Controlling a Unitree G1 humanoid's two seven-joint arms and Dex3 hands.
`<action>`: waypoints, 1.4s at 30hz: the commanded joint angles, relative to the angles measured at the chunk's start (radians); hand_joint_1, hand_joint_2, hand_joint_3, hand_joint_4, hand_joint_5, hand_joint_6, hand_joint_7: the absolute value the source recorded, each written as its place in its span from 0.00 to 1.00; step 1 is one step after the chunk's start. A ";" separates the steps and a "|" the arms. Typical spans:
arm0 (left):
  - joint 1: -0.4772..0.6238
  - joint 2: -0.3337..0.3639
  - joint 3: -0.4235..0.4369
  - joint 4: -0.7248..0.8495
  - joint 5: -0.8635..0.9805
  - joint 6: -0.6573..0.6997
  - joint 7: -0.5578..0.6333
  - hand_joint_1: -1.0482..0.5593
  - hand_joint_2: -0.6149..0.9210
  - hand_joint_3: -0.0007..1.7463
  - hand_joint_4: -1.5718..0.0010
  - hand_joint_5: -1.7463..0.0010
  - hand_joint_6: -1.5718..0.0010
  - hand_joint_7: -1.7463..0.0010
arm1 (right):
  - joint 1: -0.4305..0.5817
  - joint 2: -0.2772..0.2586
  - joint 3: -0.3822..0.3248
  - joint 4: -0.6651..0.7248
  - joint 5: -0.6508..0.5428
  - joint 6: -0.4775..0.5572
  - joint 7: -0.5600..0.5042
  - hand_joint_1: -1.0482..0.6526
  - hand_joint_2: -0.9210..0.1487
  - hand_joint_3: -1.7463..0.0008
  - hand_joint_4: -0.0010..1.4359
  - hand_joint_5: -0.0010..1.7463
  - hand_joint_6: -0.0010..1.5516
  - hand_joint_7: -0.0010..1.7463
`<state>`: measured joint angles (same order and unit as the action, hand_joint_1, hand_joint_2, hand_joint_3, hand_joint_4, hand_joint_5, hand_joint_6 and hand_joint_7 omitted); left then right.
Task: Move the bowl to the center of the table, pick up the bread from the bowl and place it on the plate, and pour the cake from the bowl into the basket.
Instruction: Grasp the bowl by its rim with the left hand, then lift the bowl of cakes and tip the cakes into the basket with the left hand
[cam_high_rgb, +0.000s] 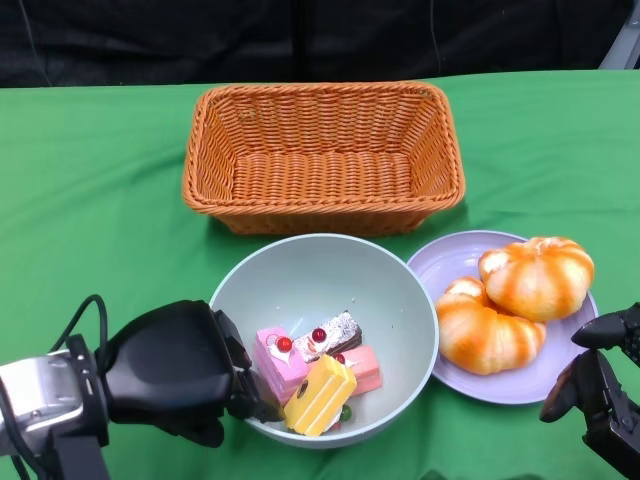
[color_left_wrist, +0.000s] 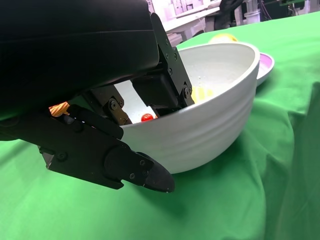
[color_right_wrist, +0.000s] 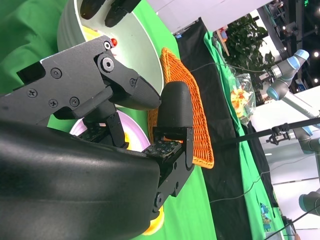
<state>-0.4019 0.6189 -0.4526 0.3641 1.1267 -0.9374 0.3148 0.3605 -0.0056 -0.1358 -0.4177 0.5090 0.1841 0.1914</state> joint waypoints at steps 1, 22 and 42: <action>0.011 0.007 -0.025 -0.014 -0.003 0.028 0.003 0.43 0.95 0.01 0.31 0.98 0.36 0.98 | 0.005 0.000 -0.005 -0.014 0.005 -0.006 -0.001 0.56 0.24 0.42 0.45 1.00 0.38 0.86; -0.144 -0.100 -0.182 0.406 -0.043 -0.096 0.298 0.52 0.97 0.02 0.47 0.18 0.17 0.93 | 0.010 0.006 0.000 -0.013 0.002 -0.013 -0.003 0.56 0.27 0.39 0.45 1.00 0.38 0.86; -0.115 -0.005 -0.213 0.372 -1.013 -0.376 -0.358 0.53 0.87 0.51 0.54 0.00 0.56 0.20 | -0.007 0.001 -0.006 0.013 0.015 0.011 -0.001 0.57 0.24 0.41 0.43 1.00 0.38 0.84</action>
<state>-0.5372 0.5749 -0.6465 0.7987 0.2613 -1.3389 0.0426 0.3580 0.0003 -0.1306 -0.4092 0.5123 0.1835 0.1969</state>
